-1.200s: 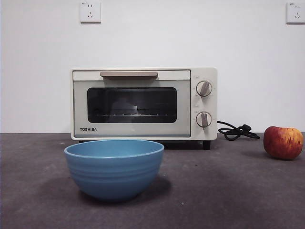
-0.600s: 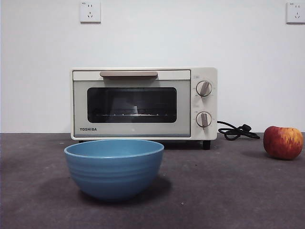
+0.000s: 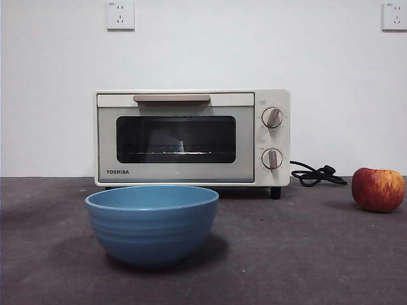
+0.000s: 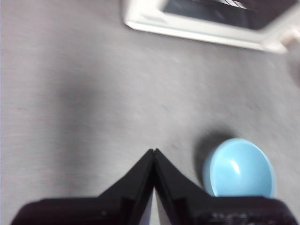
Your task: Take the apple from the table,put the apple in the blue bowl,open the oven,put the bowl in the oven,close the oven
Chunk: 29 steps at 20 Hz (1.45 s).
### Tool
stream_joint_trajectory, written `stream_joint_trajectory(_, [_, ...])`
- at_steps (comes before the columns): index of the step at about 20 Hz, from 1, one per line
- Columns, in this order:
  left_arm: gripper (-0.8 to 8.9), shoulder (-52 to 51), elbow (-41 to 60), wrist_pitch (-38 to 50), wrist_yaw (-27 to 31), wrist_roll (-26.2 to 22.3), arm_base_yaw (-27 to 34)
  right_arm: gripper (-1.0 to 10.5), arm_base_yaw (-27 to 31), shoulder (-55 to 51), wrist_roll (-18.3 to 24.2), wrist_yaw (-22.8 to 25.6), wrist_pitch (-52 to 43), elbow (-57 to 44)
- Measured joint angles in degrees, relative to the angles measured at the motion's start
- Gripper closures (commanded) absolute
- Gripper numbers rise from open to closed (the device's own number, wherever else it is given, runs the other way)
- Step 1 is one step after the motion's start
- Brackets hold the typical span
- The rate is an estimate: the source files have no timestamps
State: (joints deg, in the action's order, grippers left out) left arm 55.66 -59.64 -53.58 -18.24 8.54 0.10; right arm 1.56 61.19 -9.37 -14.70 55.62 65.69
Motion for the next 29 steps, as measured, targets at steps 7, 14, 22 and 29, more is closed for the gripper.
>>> stream_joint_trajectory(7, [8.18, 3.61, 0.0, -0.48, 0.02, -2.58, -2.58, 6.8, 0.0, 11.8, 3.41, -0.17, -2.54, 2.89])
stream_joint_trajectory(14, [8.18, 4.63, 0.0, 2.86, 0.02, -3.45, -4.55, 2.5, 0.0, 23.15, 4.17, 1.22, -5.66, 4.72])
stream_joint_trajectory(22, [8.18, 5.25, 0.0, 4.85, 0.0, -3.54, -5.22, 2.5, -1.29, 35.23, 4.85, 9.4, -4.96, 15.67])
stream_joint_trajectory(29, [8.18, 5.25, 0.0, 5.29, 0.0, -3.56, -5.27, 2.5, -4.57, 44.81, 5.38, 13.44, -4.68, 24.06])
